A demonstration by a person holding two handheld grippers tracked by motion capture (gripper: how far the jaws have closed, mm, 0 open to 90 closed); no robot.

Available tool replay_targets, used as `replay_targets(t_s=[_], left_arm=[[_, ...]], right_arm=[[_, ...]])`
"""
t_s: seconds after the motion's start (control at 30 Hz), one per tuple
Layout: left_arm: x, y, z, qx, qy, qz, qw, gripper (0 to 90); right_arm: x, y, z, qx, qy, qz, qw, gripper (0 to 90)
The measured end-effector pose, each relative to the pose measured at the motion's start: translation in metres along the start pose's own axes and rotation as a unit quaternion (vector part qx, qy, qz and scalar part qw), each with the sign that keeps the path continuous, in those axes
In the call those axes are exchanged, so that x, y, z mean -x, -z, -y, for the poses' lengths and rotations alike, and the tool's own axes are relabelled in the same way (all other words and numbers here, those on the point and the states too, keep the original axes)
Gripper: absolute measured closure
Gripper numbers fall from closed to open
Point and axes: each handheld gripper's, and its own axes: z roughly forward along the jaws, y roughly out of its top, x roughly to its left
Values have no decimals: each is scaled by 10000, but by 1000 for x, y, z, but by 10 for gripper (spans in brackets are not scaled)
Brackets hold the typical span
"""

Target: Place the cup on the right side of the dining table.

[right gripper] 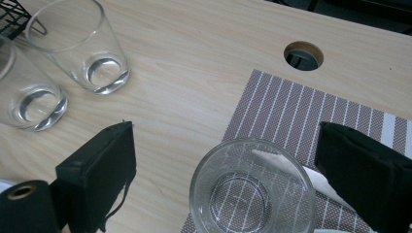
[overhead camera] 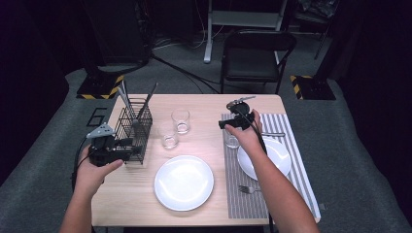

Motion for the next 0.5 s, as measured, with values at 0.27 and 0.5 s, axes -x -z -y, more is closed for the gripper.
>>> replay_targets(t_s=[0.27, 0.5], left_arm=[[0, -2, -2, -30, -42, 58, 10000, 413], [2, -6, -3, -62, -88, 93, 9999, 413]], right_arm=[[-8, 9, -1, 57, 97, -120, 9999, 78], [-17, 22, 1, 154, 297, -336, 9989, 93]])
